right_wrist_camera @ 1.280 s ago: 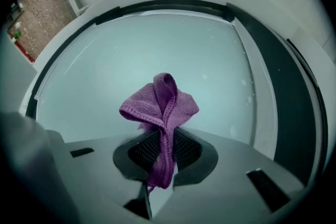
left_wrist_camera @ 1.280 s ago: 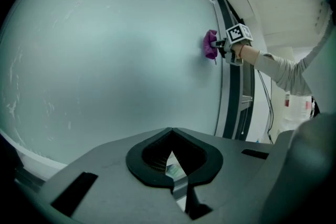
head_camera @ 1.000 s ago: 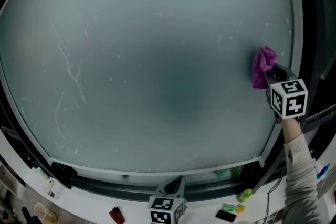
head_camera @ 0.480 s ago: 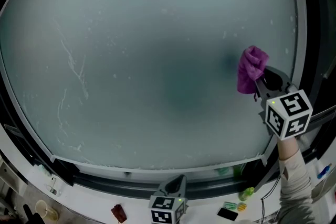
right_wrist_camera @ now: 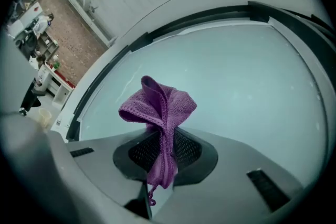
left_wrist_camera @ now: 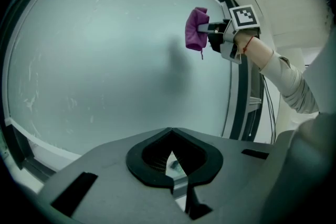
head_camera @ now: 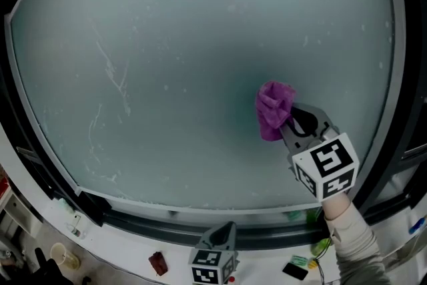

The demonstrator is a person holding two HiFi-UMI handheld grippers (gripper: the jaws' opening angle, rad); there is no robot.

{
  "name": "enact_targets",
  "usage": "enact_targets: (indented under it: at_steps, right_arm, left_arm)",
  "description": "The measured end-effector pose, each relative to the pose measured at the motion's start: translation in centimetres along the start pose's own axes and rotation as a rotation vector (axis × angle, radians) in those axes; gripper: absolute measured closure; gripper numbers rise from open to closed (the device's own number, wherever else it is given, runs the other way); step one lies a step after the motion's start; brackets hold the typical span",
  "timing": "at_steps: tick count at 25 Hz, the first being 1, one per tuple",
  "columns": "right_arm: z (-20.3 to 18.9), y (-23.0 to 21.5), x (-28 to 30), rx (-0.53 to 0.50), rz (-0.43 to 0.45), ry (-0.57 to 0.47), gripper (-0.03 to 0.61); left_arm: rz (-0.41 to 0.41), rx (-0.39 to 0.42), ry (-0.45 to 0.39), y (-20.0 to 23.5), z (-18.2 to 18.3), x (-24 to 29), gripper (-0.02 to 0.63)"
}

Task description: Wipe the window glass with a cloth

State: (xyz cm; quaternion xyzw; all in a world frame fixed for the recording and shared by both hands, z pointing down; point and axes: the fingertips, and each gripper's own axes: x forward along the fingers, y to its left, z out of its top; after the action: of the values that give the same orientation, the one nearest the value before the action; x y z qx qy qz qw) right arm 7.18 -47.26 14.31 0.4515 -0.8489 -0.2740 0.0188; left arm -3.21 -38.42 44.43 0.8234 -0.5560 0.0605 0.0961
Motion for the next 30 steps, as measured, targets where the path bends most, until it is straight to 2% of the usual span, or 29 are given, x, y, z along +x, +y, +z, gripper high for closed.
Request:
enact_targets:
  at_steps: [5, 12, 19, 30]
  right_arm:
    - [-0.8, 4.1, 2.8, 0.028, 0.081, 0.006, 0.525]
    - [-2.7, 7.9, 6.5, 0.072, 0.152, 0.043, 0.525]
    - [-4.4, 9.1, 8.8, 0.079, 0.165, 0.090, 0.525]
    - [-5.6, 8.4, 9.5, 0.086, 0.131, 0.116, 0.525]
  left_arm:
    - [0.056, -0.010, 0.014, 1.7, -0.4, -1.6, 0.609]
    - [0.118, -0.020, 0.009, 3.5, -0.6, -3.4, 0.609]
    - [0.160, -0.034, 0.010, 4.7, -0.7, -4.4, 0.609]
    - [0.159, -0.035, 0.019, 4.9, -0.9, -4.3, 0.609]
